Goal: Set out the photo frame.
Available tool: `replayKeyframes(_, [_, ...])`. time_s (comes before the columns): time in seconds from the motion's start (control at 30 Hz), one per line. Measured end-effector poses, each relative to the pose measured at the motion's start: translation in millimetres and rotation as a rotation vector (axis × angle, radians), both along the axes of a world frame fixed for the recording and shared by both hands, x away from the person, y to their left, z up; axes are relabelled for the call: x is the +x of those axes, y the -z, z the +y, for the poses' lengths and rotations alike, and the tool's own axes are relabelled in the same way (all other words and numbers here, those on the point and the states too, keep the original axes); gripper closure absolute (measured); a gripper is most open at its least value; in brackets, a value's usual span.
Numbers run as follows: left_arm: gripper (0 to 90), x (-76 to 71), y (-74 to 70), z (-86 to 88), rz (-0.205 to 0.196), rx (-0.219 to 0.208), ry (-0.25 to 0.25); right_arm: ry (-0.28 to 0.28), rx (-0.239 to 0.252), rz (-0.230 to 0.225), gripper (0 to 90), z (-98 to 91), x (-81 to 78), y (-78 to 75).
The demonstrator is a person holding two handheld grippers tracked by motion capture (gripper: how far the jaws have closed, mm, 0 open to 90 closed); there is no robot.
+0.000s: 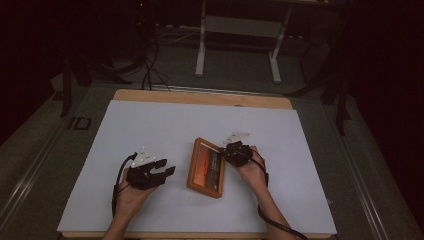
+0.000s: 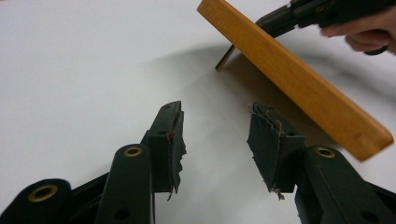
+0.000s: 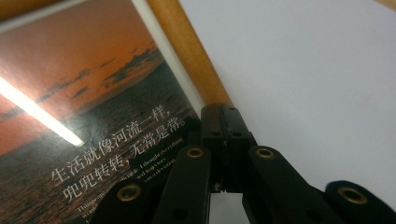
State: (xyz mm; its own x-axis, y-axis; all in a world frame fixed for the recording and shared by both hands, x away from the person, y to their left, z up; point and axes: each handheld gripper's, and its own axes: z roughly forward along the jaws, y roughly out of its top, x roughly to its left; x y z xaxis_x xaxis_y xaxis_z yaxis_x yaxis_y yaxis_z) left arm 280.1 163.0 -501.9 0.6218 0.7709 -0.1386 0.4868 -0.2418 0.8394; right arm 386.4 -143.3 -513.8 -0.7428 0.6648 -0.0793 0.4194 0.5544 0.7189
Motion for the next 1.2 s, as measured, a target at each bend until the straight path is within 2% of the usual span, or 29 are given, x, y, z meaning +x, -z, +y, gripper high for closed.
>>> replayKeyframes(0.37, [54.2, -3.0, -6.3, -3.7, 0.002, -0.027, 0.020, -0.002, 0.004, 0.006, 90.0, -1.1, 0.7, 1.2])
replayKeyframes(0.5, [52.4, -4.1, -9.6, -5.2, 0.016, -0.047, 0.022, -0.003, 0.005, 0.006, 90.0, -1.3, 0.3, 1.3])
replayKeyframes(0.67, [47.7, -5.2, -12.6, -11.2, 0.044, -0.059, 0.047, 0.002, 0.011, 0.004, 90.0, -1.3, -0.3, 1.8])
replayKeyframes(0.8, [43.2, -7.9, -14.3, -18.6, 0.039, -0.048, 0.066, -0.001, 0.011, 0.002, 90.0, -1.6, -0.7, 2.0])
replayKeyframes(1.0, [37.8, -10.6, -17.8, -27.3, 0.067, -0.105, 0.098, 0.001, 0.008, -0.002, 90.0, -1.3, -1.3, 2.1])
replayKeyframes(1.2, [29.9, -11.7, -16.3, -37.5, 0.084, -0.106, 0.091, 0.003, 0.008, -0.004, 90.0, -1.0, -1.7, 2.2])
